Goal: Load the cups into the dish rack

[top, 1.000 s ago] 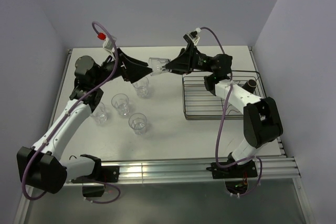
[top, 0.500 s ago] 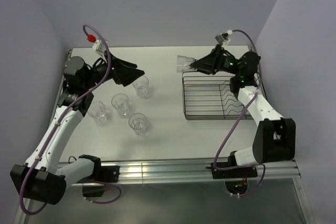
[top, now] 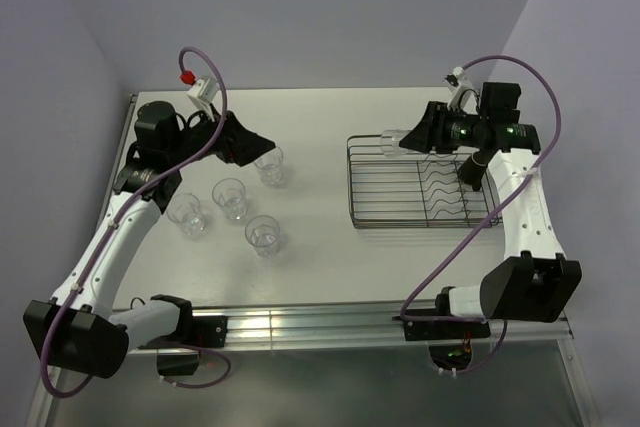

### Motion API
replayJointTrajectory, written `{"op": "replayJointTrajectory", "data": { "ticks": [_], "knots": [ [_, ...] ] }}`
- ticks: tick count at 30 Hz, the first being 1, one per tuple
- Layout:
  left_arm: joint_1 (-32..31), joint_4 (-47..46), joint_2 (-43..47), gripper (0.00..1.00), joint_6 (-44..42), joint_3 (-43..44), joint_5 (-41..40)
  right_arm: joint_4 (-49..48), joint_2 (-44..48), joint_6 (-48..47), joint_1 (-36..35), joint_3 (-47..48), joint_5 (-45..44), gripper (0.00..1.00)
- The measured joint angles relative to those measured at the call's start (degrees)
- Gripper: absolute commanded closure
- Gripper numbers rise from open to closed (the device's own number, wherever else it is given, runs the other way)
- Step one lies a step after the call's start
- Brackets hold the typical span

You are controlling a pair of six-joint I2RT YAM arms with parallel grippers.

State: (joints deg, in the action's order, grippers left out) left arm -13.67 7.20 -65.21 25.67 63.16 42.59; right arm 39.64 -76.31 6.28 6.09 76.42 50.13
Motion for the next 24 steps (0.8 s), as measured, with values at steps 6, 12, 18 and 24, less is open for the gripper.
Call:
{"op": "replayJointTrajectory", "data": {
  "ticks": [6, 12, 18, 24],
  "knots": [
    [0.0, 3.9, -0.4, 0.19, -2.8, 0.5, -1.5, 17.4, -0.2, -16.9, 3.0, 8.3, -14.2, 0.8],
    [0.0, 7.4, -1.9, 0.2, -6.0, 1.6, -1.9, 29.2, -3.1, -27.6, 6.8, 15.2, -24.4, 0.79],
    [0.0, 10.2, -2.6, 0.2, -8.5, 1.6, -1.9, 34.7, -5.7, -31.6, 11.0, 16.4, -32.7, 0.78],
    [0.0, 10.9, -2.6, 0.2, -10.6, 1.8, -1.9, 35.1, -5.8, -30.5, 14.2, 15.7, -37.3, 0.78]
  ]
}}
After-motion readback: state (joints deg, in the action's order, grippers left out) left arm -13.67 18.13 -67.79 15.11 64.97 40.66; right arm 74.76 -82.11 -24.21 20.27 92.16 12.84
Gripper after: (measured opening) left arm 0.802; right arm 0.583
